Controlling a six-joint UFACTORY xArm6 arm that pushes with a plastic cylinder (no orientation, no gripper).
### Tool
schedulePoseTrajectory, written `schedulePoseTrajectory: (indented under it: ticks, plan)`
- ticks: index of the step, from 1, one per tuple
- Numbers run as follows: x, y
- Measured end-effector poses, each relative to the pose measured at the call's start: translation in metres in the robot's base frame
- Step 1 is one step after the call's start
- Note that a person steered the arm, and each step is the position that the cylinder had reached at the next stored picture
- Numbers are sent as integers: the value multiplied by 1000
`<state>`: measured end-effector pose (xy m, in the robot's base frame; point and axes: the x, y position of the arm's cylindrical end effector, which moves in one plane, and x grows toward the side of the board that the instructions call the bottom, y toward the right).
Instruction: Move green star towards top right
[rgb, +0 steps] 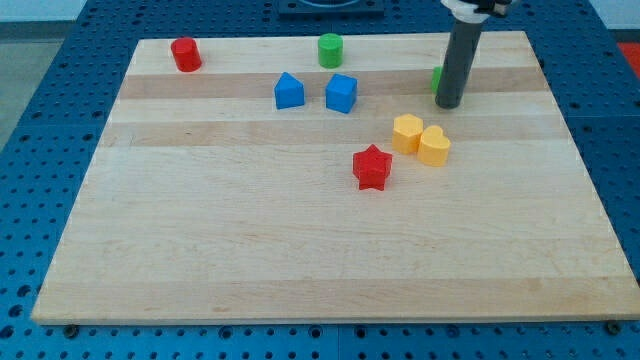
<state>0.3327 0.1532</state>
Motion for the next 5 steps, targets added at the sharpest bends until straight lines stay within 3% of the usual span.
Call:
schedulePoseTrajectory:
  ticks: [3, 5]
  plan:
    - [-62, 0]
    - [-67, 0]
